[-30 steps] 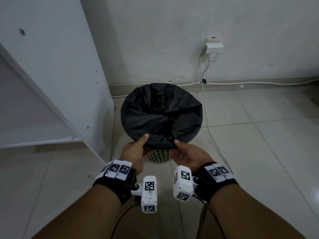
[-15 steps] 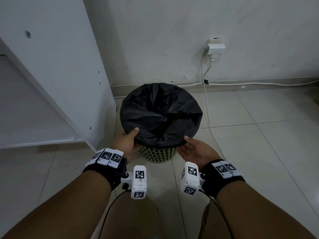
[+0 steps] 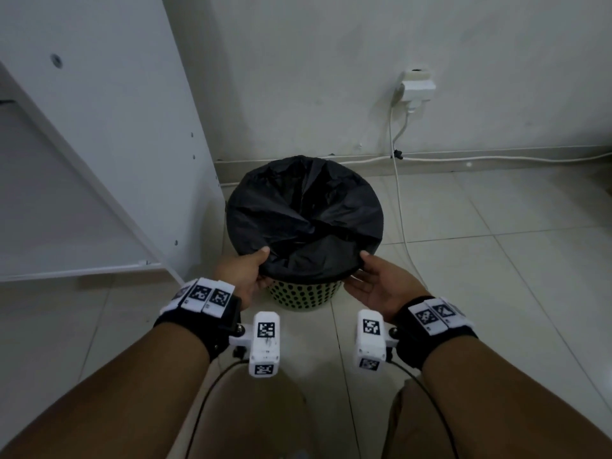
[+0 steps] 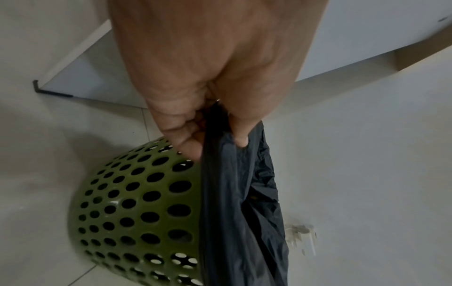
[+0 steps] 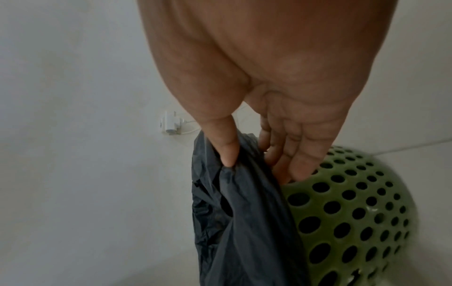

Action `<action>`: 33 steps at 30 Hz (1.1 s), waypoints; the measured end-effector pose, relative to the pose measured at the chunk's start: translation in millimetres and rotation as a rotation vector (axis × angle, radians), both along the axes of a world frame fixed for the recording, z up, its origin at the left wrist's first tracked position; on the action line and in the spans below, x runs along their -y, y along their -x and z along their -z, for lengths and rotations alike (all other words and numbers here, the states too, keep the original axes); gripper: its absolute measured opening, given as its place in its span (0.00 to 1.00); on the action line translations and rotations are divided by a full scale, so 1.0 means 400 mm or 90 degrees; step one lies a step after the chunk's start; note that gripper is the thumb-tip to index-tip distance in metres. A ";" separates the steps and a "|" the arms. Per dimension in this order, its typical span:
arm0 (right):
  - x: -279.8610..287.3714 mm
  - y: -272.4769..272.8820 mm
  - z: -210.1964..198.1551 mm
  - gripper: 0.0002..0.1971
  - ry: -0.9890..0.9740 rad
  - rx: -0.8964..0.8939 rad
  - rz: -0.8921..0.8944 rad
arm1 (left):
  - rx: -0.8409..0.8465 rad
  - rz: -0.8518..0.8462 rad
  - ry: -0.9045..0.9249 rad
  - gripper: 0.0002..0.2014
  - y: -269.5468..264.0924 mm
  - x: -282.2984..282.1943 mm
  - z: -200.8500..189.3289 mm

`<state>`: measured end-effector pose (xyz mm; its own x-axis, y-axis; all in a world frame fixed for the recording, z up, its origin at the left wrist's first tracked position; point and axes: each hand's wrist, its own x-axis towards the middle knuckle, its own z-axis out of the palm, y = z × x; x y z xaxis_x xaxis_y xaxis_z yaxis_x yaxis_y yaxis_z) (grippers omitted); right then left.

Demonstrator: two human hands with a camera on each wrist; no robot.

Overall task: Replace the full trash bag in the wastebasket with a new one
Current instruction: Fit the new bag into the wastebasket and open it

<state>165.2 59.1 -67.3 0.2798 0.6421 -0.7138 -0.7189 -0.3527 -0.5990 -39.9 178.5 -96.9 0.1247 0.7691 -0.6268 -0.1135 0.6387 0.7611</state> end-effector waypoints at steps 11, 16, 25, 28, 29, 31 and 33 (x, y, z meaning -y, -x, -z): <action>-0.012 0.044 0.007 0.02 0.024 -0.026 -0.027 | 0.120 -0.020 0.022 0.11 -0.022 0.062 0.010; 0.007 0.074 0.033 0.07 -0.010 -0.027 -0.023 | 0.110 -0.068 0.010 0.12 -0.032 0.069 0.032; 0.012 0.019 0.003 0.09 0.003 -0.049 0.012 | -0.004 0.005 -0.013 0.12 0.016 -0.009 -0.002; 0.003 0.023 0.001 0.04 0.013 -0.025 0.015 | -0.041 0.005 -0.056 0.12 0.021 -0.013 0.001; 0.000 0.026 0.004 0.03 0.008 -0.017 0.024 | -0.063 0.000 -0.070 0.13 0.021 -0.013 0.005; -0.002 0.034 0.014 0.01 0.004 -0.008 0.047 | -0.098 0.011 -0.074 0.15 0.016 0.001 0.008; -0.001 0.047 0.023 0.01 0.000 -0.017 0.056 | -0.063 0.029 -0.041 0.15 0.005 0.032 0.005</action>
